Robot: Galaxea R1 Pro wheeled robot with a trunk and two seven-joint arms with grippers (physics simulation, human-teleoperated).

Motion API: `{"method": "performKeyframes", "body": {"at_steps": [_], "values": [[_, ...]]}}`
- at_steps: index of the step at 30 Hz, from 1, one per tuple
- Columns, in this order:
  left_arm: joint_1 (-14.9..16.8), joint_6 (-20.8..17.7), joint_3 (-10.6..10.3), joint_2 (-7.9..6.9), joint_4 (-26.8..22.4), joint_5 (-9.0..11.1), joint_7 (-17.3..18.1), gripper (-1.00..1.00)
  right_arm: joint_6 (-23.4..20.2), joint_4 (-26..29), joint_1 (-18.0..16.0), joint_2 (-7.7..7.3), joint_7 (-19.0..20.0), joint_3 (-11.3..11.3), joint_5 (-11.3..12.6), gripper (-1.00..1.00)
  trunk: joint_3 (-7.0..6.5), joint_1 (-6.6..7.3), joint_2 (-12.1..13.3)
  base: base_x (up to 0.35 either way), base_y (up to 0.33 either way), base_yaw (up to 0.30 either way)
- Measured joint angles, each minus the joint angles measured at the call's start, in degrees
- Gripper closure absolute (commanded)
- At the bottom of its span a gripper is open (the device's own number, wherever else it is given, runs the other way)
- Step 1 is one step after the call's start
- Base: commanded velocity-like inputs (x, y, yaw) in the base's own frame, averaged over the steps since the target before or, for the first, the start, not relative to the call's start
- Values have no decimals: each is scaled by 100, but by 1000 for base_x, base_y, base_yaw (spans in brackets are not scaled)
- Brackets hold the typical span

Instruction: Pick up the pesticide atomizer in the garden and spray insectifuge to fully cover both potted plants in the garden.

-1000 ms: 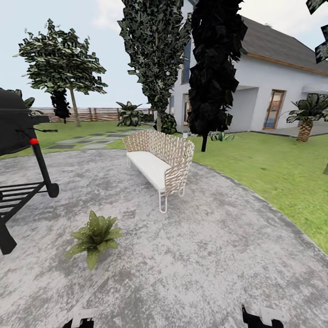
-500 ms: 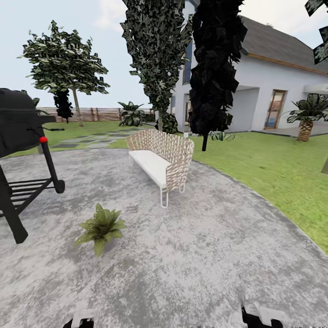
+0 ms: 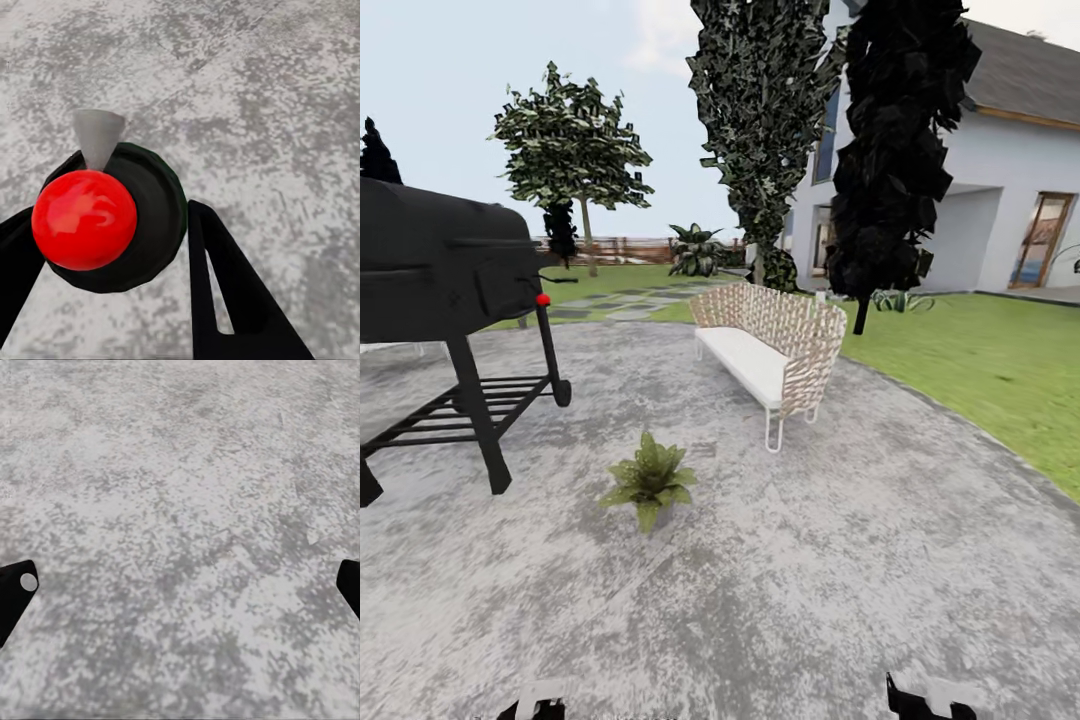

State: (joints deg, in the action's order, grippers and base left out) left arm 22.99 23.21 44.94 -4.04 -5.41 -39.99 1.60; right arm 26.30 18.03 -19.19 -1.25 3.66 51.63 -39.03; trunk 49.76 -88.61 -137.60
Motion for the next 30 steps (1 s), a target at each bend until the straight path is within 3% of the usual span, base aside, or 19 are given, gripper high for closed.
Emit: {"method": "performKeyframes", "body": {"at_steps": [30], "values": [[0,9,1,-9,0,0,-2,100,0,-82,0,1,8,0,-6,-100,0,2,0,106,309,278]]}}
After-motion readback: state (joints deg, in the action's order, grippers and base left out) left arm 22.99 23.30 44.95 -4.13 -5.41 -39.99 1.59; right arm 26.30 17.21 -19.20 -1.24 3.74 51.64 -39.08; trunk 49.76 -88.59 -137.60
